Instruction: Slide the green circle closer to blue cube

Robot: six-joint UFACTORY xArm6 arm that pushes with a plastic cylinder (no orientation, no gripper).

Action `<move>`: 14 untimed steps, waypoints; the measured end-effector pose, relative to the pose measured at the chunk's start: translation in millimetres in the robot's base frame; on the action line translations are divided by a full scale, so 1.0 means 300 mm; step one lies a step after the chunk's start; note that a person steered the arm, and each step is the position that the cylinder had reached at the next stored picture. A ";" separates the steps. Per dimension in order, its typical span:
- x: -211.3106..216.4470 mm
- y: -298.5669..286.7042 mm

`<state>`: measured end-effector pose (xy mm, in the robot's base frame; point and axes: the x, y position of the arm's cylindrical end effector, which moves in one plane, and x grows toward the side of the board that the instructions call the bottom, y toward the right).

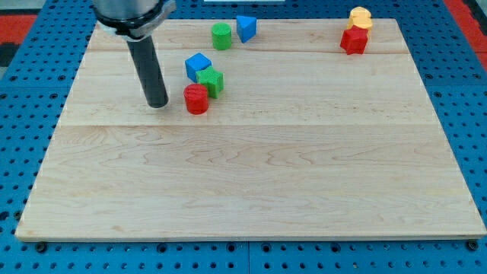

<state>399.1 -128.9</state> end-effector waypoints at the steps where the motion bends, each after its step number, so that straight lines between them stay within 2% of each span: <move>1: 0.000 0.080; 3: 0.000 0.206; 4: 0.021 0.148; 5: 0.040 -0.034; 6: -0.027 -0.157; 8: -0.318 -0.202; 10: -0.584 -0.082; 11: -0.690 0.062; 14: -0.685 0.327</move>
<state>193.8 -30.8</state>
